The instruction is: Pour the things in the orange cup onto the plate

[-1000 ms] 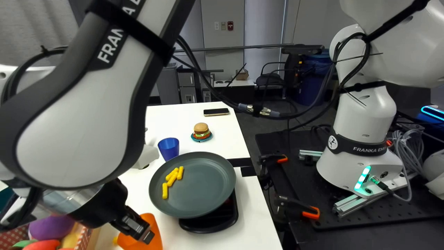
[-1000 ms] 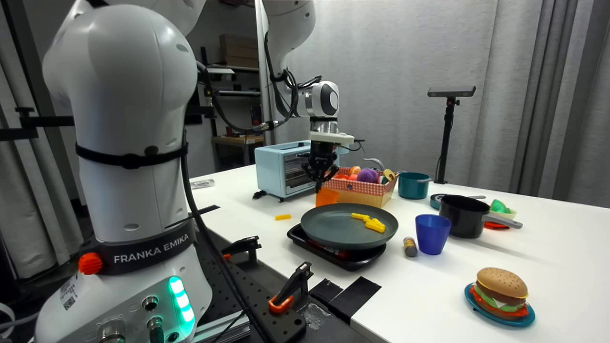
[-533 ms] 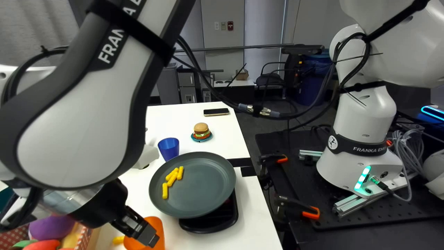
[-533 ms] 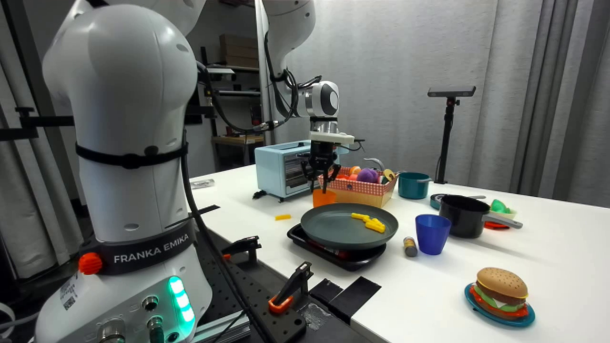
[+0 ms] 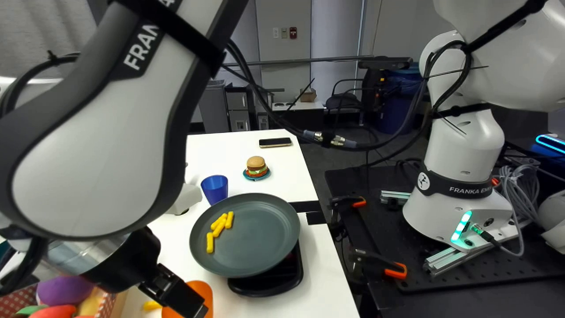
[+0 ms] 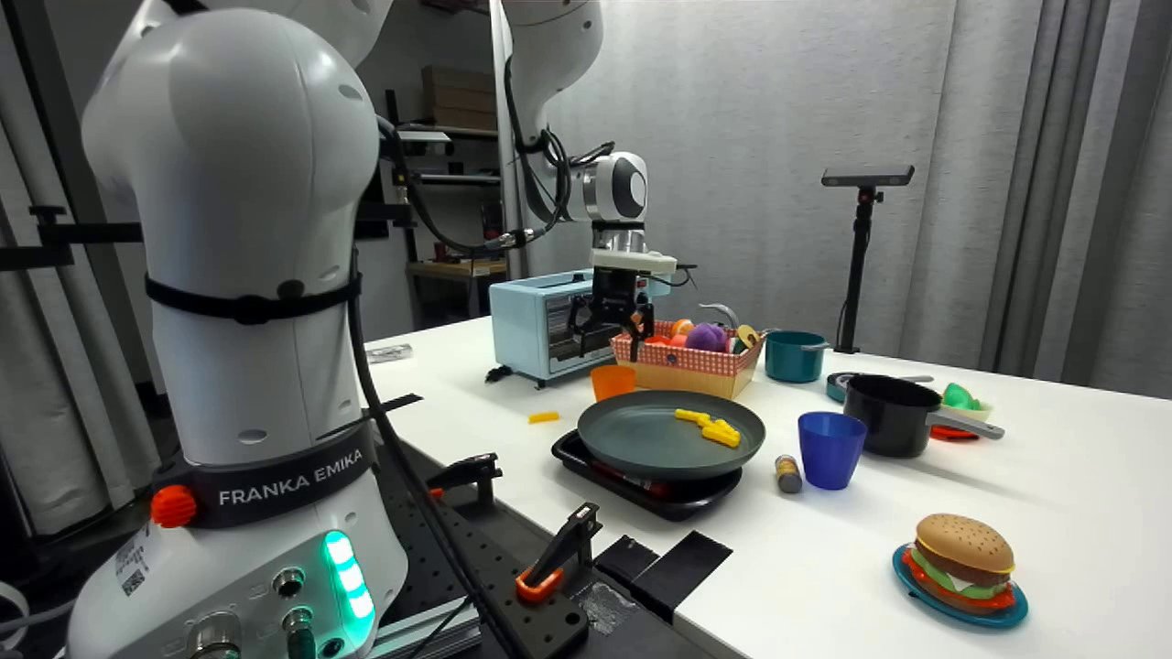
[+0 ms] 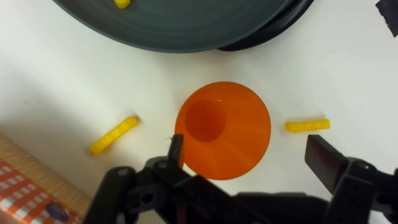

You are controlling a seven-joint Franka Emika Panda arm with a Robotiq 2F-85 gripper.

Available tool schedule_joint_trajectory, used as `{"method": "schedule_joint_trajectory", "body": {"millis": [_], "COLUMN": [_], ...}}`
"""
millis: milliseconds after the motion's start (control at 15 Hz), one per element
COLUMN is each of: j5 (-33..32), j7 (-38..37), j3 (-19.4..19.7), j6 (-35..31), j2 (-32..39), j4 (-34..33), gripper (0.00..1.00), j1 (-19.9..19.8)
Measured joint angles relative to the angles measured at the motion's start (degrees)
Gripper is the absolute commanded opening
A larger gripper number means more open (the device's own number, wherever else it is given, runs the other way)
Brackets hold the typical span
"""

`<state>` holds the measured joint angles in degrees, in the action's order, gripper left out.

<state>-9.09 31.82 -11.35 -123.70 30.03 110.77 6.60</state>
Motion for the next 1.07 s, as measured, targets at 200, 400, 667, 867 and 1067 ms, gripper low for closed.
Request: {"method": "schedule_joint_trajectory", "body": {"millis": [200,400,667,867,1067], "j5": [0.2,0.2,1.1,4.0,7.2], "j7": [0.0,-0.8,-3.7,-6.4,-8.9], "j3": [-1.0,-1.4,-1.4,-1.3,-1.1], "j6": [0.0,0.0,-0.6,-2.9,-6.1], "j2": [-1.9,-5.2,-11.2,-15.9,-20.7], "j4": [0.8,2.6,6.6,10.6,15.2], "gripper": [1.00,1.00,1.00,1.00,1.00], "j1": [0.0,0.0,0.0,0.0,-0.1]}}
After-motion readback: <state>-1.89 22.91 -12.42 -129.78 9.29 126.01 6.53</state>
